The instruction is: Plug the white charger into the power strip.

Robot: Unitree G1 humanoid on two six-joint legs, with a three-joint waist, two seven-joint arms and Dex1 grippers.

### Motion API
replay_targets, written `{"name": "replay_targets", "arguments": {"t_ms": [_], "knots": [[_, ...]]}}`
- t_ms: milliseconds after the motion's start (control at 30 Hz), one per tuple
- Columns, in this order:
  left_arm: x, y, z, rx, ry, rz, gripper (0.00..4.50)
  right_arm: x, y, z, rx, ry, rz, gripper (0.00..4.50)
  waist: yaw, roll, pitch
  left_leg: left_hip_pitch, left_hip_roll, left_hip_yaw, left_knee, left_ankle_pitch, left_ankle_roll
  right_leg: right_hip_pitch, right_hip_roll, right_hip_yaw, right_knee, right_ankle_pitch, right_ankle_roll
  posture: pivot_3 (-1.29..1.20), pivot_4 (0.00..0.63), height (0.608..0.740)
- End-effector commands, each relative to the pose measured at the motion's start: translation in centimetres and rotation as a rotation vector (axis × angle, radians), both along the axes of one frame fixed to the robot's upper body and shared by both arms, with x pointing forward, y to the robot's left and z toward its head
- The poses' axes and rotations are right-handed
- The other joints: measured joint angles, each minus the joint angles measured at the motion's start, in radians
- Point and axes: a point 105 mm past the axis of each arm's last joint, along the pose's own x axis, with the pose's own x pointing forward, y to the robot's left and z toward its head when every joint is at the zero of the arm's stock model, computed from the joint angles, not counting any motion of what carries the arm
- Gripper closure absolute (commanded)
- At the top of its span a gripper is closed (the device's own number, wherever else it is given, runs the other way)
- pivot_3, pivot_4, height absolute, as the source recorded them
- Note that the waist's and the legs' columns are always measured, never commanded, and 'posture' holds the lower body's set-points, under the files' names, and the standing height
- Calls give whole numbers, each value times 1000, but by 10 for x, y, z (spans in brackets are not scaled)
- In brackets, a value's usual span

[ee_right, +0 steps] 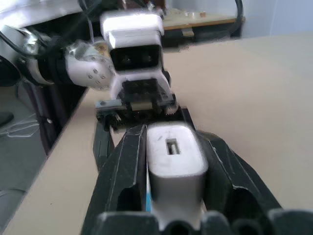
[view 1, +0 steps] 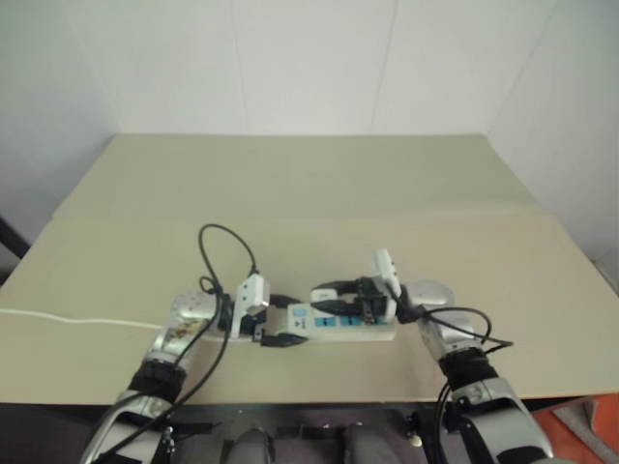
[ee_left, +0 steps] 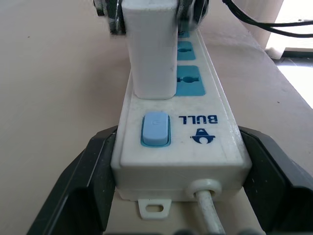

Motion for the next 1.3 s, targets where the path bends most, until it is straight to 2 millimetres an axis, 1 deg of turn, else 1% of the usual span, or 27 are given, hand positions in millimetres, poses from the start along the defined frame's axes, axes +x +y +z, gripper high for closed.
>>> {"name": "replay_targets", "arguments": {"t_ms": [33,133,167,467,633,733,867,933,1000,1167,1267,1300], "knots": [[-1,-4,6,-10,-20,-23,1238,-9,0,-27,-59,58,2,1407,0,-1,-1,0,0,0,0,0,0,0,0,0,0,0,0,0,150,740],[-1,-4,6,-9,-21,-23,1238,-9,1,-25,-43,32,5,286,0,-1,-1,0,0,0,0,0,0,0,0,0,0,0,0,0,150,740],[-1,-4,6,-9,-22,-23,1238,-9,0,-24,-40,24,4,31,0,-2,-1,0,0,0,0,0,0,0,0,0,-1,0,0,0,150,740],[-1,-4,6,-9,-24,-22,1238,-8,-4,-18,-31,-18,10,31,1,-2,-1,0,0,0,-1,0,0,0,0,0,-1,0,0,0,150,740],[1,-3,8,-22,-21,-14,1238,-3,-9,-4,26,-40,5,31,1,-2,-1,0,0,0,-3,0,0,0,0,0,-2,0,0,0,150,740],[1,-4,12,-50,-23,-23,1238,0,-16,3,13,-29,3,31,2,-1,-1,0,0,0,-3,0,0,0,0,0,-2,0,0,0,150,740],[-1,-3,30,-148,-14,-54,1238,4,-24,11,0,-63,-15,31,2,-1,-1,-2,0,0,-3,0,0,-2,0,0,-3,0,0,0,150,740],[-2,-1,36,-153,-32,-72,486,4,-25,11,-4,-78,-25,0,2,-1,0,-2,0,0,-4,0,0,-3,0,0,-3,0,-1,0,150,740],[-5,1,41,-152,-49,-105,16,5,-26,10,-6,-79,-31,0,2,-1,0,-5,0,0,-5,0,0,-5,0,0,-3,0,-1,0,150,740],[-7,9,52,-191,-80,-109,16,3,-29,13,5,-95,-33,0,1,-1,0,-5,0,0,-5,0,0,-6,0,0,-3,0,-1,0,150,740],[-14,27,65,-197,-32,-112,16,-4,-40,23,14,-137,-23,0,1,-1,0,-6,0,0,-5,0,0,-7,0,0,-3,0,-1,0,150,740],[-17,38,67,-165,-23,-107,16,-7,-48,26,3,-155,-24,0,1,-1,0,-8,1,0,-5,0,0,-9,0,0,-2,0,-1,0,150,740]]}}
